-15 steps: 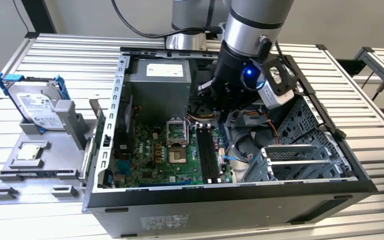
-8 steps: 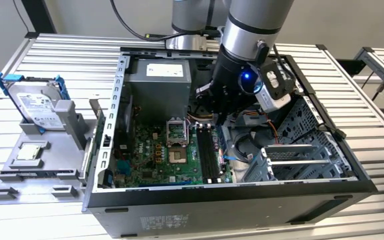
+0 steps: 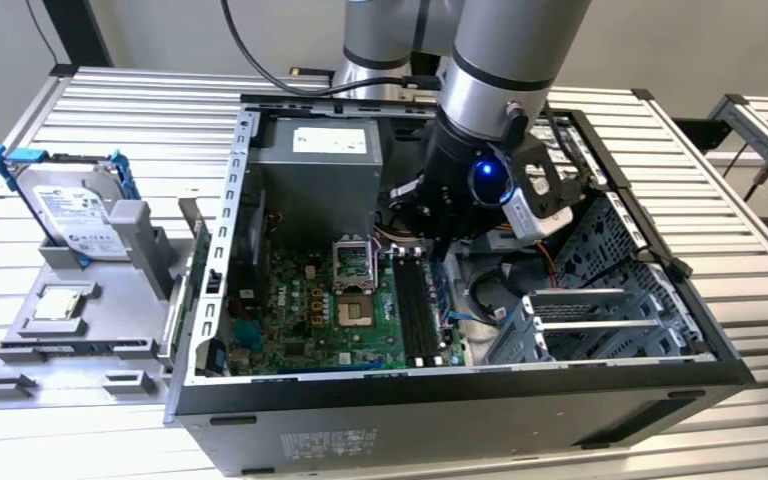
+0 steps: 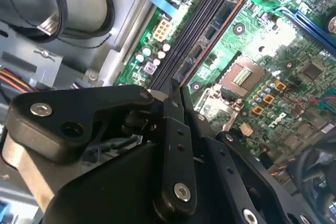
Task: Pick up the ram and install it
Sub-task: 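Insert the ram into the slot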
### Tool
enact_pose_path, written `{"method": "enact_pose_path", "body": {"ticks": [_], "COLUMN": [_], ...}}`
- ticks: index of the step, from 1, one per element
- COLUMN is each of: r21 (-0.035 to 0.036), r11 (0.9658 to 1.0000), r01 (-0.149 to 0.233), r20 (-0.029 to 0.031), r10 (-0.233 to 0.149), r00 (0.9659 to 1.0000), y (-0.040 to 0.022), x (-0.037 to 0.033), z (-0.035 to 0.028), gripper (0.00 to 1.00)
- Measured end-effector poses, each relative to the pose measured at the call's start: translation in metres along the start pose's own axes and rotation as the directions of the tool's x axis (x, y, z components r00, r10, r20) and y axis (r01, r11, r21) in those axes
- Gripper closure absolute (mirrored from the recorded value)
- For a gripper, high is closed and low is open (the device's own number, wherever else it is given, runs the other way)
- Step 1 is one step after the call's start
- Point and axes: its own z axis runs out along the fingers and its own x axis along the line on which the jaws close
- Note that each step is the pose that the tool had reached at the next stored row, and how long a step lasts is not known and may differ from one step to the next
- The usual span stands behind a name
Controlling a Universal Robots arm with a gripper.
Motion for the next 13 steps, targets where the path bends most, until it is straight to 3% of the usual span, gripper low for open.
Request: {"method": "enact_pose_path", "body": {"ticks": [3, 5, 6, 8, 9, 13], "r21": [-0.0001, 0.0013, 0.0025, 0.0058, 0.0059, 0.0081], "r11": [1.0000, 1.0000, 1.0000, 1.0000, 1.0000, 0.9998], "r01": [-0.004, -0.005, -0.005, -0.005, -0.006, -0.018], "r20": [0.0037, 0.0137, 0.0207, 0.0434, 0.0482, 0.0488], "r10": [0.004, 0.005, 0.005, 0.005, 0.006, 0.017], "r00": [1.0000, 0.9999, 0.9998, 0.9990, 0.9988, 0.9987], "y": [-0.0035, -0.0039, -0.0040, -0.0041, -0.0042, -0.0050], "x": [0.0001, 0.0000, 0.0000, 0.0007, 0.0019, 0.0054], "z": [0.0047, 0.0068, 0.0073, 0.0083, 0.0098, 0.0160], "gripper": [1.00, 1.00, 1.00, 1.00, 1.00, 1.00]}}
